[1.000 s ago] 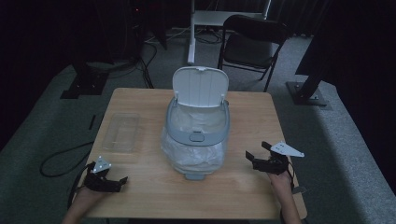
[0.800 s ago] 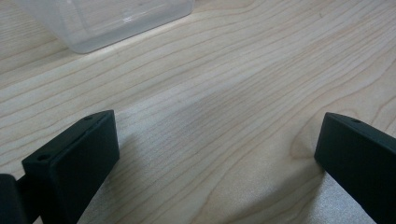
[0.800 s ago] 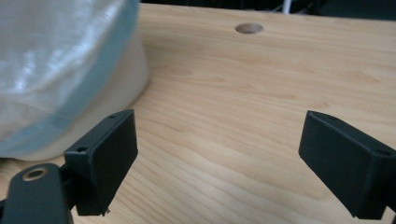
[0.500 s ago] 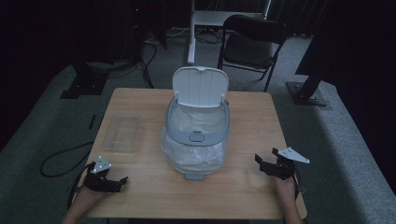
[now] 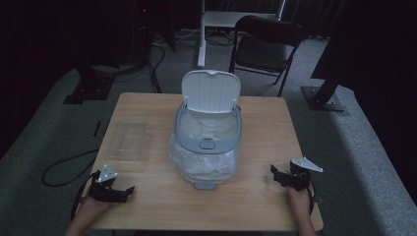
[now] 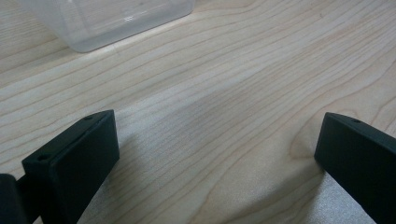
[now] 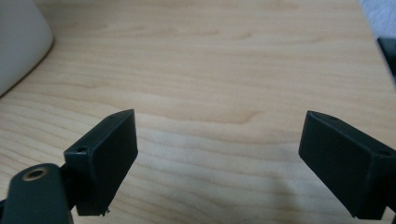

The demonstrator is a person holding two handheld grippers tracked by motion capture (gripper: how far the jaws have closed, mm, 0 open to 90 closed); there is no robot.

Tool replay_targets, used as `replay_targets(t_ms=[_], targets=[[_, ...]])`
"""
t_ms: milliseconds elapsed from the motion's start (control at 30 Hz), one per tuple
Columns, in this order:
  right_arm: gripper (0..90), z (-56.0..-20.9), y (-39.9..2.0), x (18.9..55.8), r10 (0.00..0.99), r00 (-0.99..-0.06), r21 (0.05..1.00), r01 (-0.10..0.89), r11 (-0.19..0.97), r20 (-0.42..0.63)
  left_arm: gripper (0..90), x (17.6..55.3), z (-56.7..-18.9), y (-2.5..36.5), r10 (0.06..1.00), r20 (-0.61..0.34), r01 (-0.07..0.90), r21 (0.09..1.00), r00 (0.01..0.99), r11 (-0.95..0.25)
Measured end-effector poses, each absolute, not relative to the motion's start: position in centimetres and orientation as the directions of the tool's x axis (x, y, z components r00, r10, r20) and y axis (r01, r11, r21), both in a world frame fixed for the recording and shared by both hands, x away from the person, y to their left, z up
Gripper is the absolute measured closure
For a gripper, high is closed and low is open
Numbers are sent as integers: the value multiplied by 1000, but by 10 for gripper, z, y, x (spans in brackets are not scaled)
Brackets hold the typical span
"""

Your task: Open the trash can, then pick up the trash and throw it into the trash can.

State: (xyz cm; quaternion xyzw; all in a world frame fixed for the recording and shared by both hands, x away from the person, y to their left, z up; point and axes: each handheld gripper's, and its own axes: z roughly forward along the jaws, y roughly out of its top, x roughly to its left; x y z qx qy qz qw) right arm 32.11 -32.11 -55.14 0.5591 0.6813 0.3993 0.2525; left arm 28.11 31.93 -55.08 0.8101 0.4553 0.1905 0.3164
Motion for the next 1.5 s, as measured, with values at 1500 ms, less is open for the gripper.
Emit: replay_targets(t_ms=[1500], targets=[[122,-556,-310,328,969,-247,730,664,162,10,38,316,-482,333,871,-43,594,747,490,-297]])
